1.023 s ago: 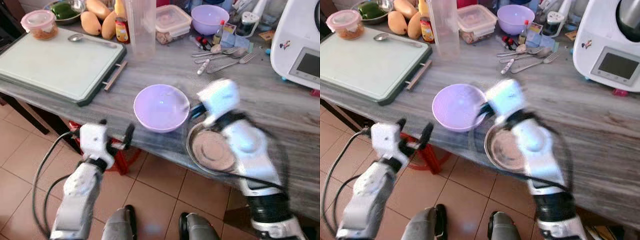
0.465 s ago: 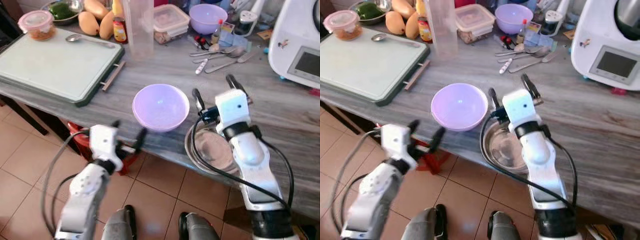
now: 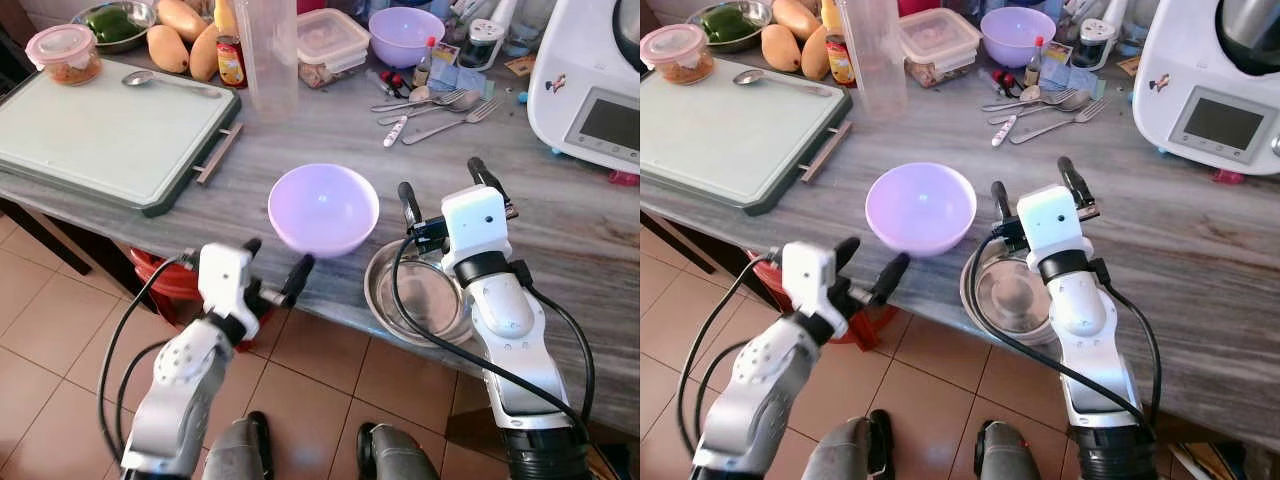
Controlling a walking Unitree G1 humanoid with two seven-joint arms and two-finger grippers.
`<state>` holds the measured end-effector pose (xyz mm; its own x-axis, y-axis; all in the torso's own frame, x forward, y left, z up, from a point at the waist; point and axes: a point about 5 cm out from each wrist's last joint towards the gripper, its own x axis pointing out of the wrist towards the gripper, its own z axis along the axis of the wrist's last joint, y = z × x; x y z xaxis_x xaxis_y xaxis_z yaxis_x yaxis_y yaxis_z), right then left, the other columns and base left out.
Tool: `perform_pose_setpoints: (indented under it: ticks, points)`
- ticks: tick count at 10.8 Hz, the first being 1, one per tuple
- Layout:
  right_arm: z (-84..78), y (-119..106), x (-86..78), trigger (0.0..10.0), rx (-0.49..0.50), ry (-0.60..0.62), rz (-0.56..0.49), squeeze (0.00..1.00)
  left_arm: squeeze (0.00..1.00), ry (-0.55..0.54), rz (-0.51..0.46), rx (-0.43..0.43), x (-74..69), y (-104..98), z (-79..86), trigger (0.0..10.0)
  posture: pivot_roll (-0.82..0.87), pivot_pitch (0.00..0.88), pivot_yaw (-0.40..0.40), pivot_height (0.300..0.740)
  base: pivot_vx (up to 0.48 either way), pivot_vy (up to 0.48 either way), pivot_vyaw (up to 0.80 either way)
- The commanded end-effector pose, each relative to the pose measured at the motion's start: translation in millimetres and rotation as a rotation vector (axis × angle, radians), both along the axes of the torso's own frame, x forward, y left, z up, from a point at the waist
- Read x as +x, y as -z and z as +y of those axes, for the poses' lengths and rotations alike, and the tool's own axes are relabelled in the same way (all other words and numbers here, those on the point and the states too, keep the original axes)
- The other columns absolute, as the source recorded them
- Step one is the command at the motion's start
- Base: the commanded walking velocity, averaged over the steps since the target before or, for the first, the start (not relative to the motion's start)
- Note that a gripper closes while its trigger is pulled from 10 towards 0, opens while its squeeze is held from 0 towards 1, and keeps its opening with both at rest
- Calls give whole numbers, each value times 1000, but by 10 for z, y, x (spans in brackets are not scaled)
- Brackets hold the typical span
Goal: Setting the table
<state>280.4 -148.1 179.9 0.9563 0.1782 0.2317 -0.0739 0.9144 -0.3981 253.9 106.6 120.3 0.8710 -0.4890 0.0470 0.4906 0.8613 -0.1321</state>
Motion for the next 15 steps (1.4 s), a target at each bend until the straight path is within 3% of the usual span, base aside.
perform_pose_setpoints:
  ticks: [1,4,7,10,13,15]
  points:
    - [0,-61,-30,10000,5,5,-20,0,0,13,20,1,3,42,-39,10000,-58,177,23,740,0,0,0]
    - [11,-8,-57,10000,42,-6,29,0,0,14,12,-2,90,26,-75,10000,-70,173,21,740,0,0,0]
    - [-13,83,-266,10000,69,-35,70,0,0,-118,40,73,1,151,265,10000,-58,176,19,740,0,0,0]
    - [-64,149,-494,10000,87,-58,128,0,0,-283,-17,99,-13,65,538,10000,-59,178,15,740,0,0,0]
    - [-183,270,-591,10000,95,-17,238,0,0,-318,-24,104,-45,33,641,10000,-67,182,19,740,0,0,0]
    - [-156,359,-583,10000,122,-40,314,0,0,-311,-10,115,-83,84,638,10000,-63,182,17,740,0,0,0]
